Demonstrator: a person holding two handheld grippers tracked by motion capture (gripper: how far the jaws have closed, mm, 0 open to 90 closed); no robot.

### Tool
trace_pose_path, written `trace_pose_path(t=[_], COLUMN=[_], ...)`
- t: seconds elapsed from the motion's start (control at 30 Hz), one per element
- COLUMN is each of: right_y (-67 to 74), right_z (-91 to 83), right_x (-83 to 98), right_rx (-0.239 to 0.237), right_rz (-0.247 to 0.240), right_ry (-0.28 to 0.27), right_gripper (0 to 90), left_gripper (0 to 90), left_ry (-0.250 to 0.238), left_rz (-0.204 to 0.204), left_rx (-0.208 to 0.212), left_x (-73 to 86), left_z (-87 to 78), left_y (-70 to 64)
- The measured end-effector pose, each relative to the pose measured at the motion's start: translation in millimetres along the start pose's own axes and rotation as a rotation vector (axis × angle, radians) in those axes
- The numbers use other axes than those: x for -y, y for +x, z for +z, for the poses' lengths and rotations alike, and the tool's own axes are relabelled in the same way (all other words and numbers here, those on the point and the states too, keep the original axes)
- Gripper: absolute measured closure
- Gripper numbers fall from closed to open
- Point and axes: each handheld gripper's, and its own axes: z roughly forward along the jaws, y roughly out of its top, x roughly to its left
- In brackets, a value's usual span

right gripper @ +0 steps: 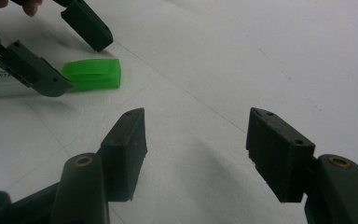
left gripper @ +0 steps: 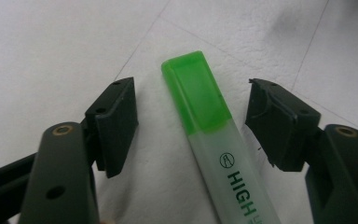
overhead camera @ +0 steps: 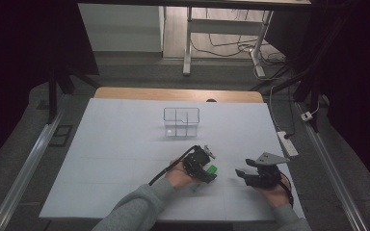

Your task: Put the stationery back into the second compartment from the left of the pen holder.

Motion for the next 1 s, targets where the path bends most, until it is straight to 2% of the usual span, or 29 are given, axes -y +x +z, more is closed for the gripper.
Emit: trace_pose_path(t=[0.03,0.17,0.47,0.77,1.0], right_y=[0.0,0.2,0.4,0.1,-0.5], right_z=[0.0,0.3,0.8,0.6,0.0], right_x=[0.0,0.0,0.0,0.1,0.1], right_rx=[0.0,0.008,0.015,0.024,0.031], right_rz=[0.0,-0.001,0.001,0.004,0.006], right_ry=[0.0,0.001,0.005,0.006,0.008], right_gripper=[37.7,37.7,37.7,37.7,37.7], left_gripper=[35.1,41.8,55.4,65.7,66.2], left_ry=[0.006,-0.008,0.0,0.004,0.005], left_rz=[0.01,0.004,0.057,0.046,0.051], left_rx=[-0.007,-0.022,-0.08,-0.086,-0.084], left_x=[-0.1,-0.2,-2.0,-2.2,-2.6], left_z=[-0.1,0.6,3.2,2.3,1.9], left_y=[0.1,-1.4,-13.5,-12.6,-12.1])
